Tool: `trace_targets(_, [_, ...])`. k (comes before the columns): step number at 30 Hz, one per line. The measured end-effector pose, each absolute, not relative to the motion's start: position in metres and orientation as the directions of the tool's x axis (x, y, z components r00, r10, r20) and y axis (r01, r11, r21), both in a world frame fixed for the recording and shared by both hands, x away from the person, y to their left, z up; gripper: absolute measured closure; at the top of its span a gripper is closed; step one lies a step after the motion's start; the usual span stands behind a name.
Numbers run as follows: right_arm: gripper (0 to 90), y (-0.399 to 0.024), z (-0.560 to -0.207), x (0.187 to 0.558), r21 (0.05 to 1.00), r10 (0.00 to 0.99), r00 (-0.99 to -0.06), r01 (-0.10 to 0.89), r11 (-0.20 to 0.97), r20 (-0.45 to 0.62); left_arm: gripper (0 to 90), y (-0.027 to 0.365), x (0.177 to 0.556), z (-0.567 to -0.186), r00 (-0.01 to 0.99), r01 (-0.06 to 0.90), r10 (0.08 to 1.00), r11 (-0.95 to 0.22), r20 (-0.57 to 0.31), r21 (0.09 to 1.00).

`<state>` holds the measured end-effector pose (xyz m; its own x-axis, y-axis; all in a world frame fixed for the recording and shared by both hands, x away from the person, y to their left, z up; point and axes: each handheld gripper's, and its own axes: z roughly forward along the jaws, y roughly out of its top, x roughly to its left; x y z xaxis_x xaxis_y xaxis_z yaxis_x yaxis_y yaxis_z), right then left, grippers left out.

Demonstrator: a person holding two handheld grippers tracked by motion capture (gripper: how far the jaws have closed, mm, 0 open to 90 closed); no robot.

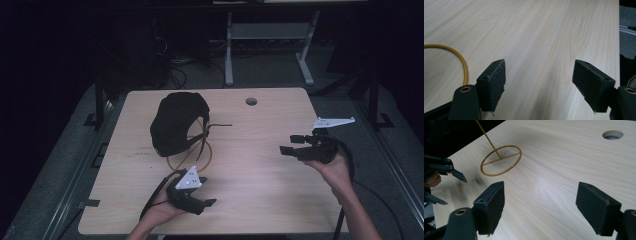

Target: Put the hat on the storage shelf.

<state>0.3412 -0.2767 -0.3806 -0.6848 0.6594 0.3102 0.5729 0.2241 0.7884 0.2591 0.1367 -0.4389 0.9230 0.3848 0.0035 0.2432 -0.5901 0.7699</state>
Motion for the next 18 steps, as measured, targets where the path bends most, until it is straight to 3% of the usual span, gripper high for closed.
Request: trace_targets(18, [20.6,-0.288,-0.404,0.321,0.771,0.660,-0.675,0.595,0.224,0.329,26.6,0.137,0.259,-0.439,0.921,0.248,0.389,-0.595,0.004,0.765])
